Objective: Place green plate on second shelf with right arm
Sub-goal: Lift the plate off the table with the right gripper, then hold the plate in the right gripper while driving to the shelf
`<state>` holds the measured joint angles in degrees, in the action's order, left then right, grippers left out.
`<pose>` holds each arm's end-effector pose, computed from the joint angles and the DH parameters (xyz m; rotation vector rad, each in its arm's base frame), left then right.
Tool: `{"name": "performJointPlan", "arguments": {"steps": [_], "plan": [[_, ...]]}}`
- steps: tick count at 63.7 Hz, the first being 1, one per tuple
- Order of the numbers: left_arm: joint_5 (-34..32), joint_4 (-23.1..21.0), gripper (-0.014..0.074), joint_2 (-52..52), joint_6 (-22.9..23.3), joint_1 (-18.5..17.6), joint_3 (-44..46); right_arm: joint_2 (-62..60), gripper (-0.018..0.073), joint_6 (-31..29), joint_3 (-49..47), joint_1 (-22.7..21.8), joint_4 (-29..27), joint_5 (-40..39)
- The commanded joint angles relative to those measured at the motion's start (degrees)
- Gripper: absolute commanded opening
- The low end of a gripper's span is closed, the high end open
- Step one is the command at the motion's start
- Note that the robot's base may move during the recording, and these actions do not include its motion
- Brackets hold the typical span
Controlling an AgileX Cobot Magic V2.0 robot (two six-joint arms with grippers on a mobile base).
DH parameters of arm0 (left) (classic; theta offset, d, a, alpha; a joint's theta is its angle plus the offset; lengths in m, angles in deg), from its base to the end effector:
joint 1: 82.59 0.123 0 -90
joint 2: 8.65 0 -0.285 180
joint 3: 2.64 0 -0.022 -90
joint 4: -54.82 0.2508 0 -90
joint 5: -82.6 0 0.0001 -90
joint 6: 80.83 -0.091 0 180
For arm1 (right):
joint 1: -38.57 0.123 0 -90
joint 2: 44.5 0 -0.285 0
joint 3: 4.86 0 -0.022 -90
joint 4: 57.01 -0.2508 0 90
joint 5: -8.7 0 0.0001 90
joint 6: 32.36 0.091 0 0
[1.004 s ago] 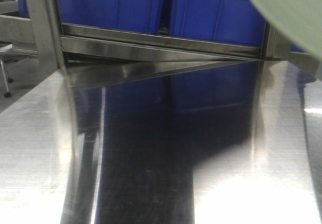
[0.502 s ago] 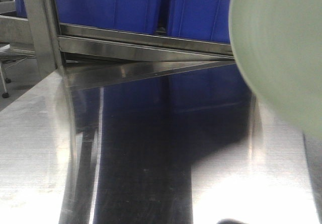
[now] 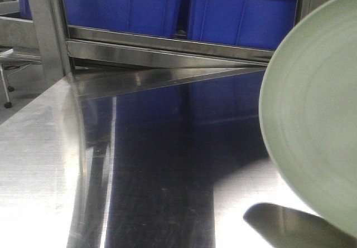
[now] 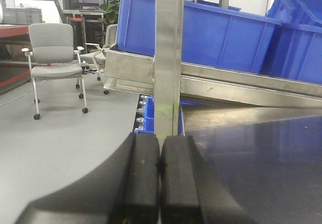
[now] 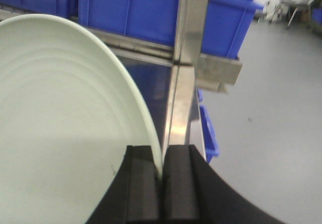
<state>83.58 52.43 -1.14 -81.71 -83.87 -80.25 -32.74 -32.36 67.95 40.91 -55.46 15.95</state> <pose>0.0562 -0.0013 0.2096 -0.0024 1.5028 -0.0397 0.0595 0.0021 0.2237 -0.0516 1.6017 0.0081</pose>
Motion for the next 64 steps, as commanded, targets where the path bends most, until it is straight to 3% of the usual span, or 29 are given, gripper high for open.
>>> {"name": "performJointPlan", "arguments": {"steps": [1, 64], "plan": [[-4.70, -0.32, 0.0130, -1.04, 0.08, -0.37, -2.40, 0.45, 0.0057, 0.35, -0.84, -0.41, 0.78, -11.81], [-4.70, -0.32, 0.0130, -1.04, 0.08, -0.37, -2.40, 0.45, 0.0057, 0.40, -0.48, -0.41, 0.57, -13.72]]}}
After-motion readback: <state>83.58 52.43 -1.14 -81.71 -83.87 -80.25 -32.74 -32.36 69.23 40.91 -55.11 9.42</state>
